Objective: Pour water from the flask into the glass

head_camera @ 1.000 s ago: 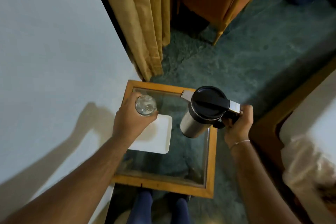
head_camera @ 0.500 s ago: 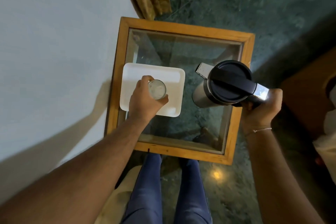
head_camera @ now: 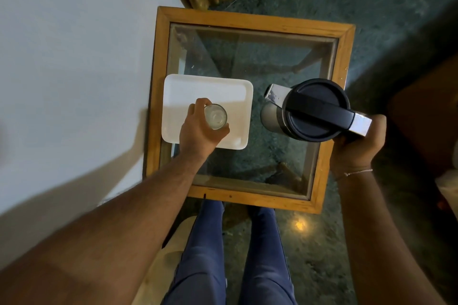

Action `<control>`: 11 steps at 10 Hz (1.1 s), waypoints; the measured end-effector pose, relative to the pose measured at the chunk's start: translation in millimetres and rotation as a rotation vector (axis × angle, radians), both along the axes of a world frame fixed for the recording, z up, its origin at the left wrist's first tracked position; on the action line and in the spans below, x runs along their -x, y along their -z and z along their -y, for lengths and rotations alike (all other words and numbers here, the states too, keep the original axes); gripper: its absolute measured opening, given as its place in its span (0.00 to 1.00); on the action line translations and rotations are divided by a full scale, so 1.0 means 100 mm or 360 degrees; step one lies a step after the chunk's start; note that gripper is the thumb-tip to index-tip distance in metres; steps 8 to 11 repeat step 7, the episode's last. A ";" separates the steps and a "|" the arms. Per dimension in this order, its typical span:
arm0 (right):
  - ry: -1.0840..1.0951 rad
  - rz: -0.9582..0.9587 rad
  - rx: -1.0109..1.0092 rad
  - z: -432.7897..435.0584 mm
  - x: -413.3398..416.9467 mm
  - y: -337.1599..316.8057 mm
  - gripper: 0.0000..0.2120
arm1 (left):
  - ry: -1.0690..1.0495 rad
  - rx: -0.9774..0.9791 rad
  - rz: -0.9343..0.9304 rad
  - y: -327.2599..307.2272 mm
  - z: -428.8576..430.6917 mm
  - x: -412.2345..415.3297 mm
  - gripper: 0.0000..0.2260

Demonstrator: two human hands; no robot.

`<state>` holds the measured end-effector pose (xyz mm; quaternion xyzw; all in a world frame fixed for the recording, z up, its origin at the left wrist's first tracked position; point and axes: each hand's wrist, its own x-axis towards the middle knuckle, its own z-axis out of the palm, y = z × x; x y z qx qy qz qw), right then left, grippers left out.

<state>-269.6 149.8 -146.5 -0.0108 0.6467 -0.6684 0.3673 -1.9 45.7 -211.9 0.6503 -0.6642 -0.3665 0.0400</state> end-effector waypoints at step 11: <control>-0.0192 -0.0500 -0.0237 -0.32 0.20 -0.23 0.15 | -0.0038 -0.0081 0.0077 -0.19 -0.22 -0.13 0.52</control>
